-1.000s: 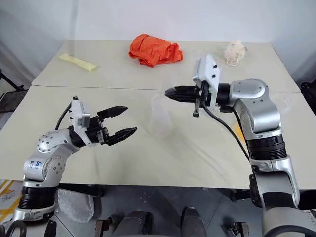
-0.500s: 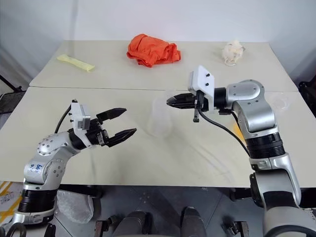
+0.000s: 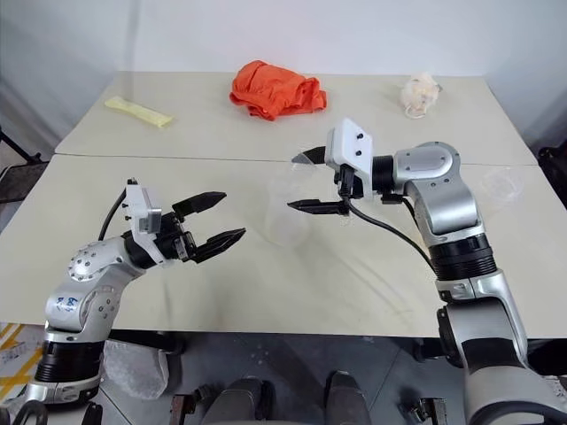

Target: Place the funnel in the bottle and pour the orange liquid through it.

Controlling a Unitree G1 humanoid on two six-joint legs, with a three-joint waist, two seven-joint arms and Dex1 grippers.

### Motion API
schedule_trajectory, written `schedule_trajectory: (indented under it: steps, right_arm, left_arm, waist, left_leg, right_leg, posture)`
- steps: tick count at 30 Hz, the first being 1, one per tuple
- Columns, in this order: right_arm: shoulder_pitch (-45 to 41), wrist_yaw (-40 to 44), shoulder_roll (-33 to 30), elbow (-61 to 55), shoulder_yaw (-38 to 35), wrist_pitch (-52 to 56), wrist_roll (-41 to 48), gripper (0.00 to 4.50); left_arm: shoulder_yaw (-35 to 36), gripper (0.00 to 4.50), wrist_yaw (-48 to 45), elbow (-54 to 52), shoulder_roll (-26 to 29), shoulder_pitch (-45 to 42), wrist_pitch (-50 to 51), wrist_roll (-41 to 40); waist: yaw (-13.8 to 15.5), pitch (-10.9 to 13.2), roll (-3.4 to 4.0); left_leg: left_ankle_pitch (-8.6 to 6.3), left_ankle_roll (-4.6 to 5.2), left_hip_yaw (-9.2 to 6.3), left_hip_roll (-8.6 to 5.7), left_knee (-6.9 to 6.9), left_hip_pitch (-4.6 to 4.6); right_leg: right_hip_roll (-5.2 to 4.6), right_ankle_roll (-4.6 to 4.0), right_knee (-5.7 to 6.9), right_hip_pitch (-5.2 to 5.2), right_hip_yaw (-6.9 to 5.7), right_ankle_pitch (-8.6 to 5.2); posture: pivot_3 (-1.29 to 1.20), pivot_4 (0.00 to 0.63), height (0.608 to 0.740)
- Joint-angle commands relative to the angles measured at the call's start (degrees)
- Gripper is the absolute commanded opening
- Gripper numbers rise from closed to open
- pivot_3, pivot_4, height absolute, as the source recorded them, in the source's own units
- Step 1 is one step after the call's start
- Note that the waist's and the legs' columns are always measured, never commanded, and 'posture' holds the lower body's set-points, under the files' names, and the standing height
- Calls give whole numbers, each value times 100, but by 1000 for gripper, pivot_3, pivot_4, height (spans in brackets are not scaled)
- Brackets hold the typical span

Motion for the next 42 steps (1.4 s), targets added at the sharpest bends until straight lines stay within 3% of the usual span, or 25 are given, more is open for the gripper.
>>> schedule_trajectory:
  steps: [1, 10, 15, 17, 20, 23, 31, 35, 42]
  right_arm:
    - [-26, 88, -91, -223, -287, -129, 242, 4483]
    - [338, 339, -152, -894, -559, 76, 912, 4483]
    - [515, 123, -113, -1271, -683, 322, 1144, 4483]
    - [768, -251, -186, -1418, -1149, 511, 1386, 4483]
    - [1820, -865, -605, -1873, -2123, 1121, 1687, 4483]
    - [2666, -1276, -789, -2431, -2629, 1316, 1842, 4483]
    - [5129, -2559, -296, -4306, -4052, 1669, 2667, 4483]
    - [6025, -3261, 204, -4197, -5001, 1570, 2832, 4483]
    - [7102, -2994, 250, -3597, -5459, 740, 2314, 4483]
  left_arm:
    - [-14, 4500, -17, -94, -24, -22, -118, 15]
    - [-72, 4500, -115, 87, -4, -161, -131, 25]
    - [-128, 4500, -176, 184, -11, -271, -147, 59]
    - [-111, 4500, -175, 193, -17, -273, -130, 43]
    - [-109, 4500, -255, 206, 26, -242, 16, -45]
    - [-79, 4500, -303, 211, 49, -231, 91, -94]
    - [-139, 4500, -521, 366, 60, -413, 184, -121]
    - [-281, 4500, -693, 530, -21, -642, 202, -120]
    - [-371, 4500, -861, 656, -72, -828, 175, -72]
  waist:
    - [0, 0, 0]
    - [3, 0, 0]
    - [3, 0, 0]
    - [7, 0, 0]
    - [141, 0, -1]
    - [173, 0, 0]
    - [132, 1, 1]
    - [181, 1, 0]
    - [137, 0, 2]
  left_leg:
    - [0, 0, 0, 0, 0, 0]
    - [0, 0, -1, 0, 0, 0]
    - [0, 0, -1, 1, 0, 0]
    - [0, 0, -2, 0, 0, 0]
    - [0, 0, -20, -5, 1, -6]
    - [-5, 5, -34, -16, 0, -11]
    - [-4, 3, 13, 3, -7, 3]
    - [-3, 7, 12, 0, 1, 13]
    - [-4, 21, 23, -4, -5, 20]
  right_leg:
    - [0, 0, 0, 0, 0, 0]
    - [-1, 0, 0, 1, 0, 0]
    - [0, 0, 0, 1, 0, 0]
    - [-1, 0, 0, 1, 0, 0]
    - [-7, 0, -4, 6, -10, 0]
    - [-14, -2, -13, 13, -14, 1]
    - [4, -1, -14, 11, 5, 1]
    - [2, -1, -13, 25, 9, 1]
    - [4, 4, -29, 35, 23, 4]
  posture:
    - [0, 150, 740]
    - [0, 150, 740]
    - [0, 150, 740]
    - [0, 150, 740]
    - [0, 150, 740]
    - [0, 150, 740]
    - [0, 150, 740]
    - [0, 150, 740]
    - [0, 150, 740]
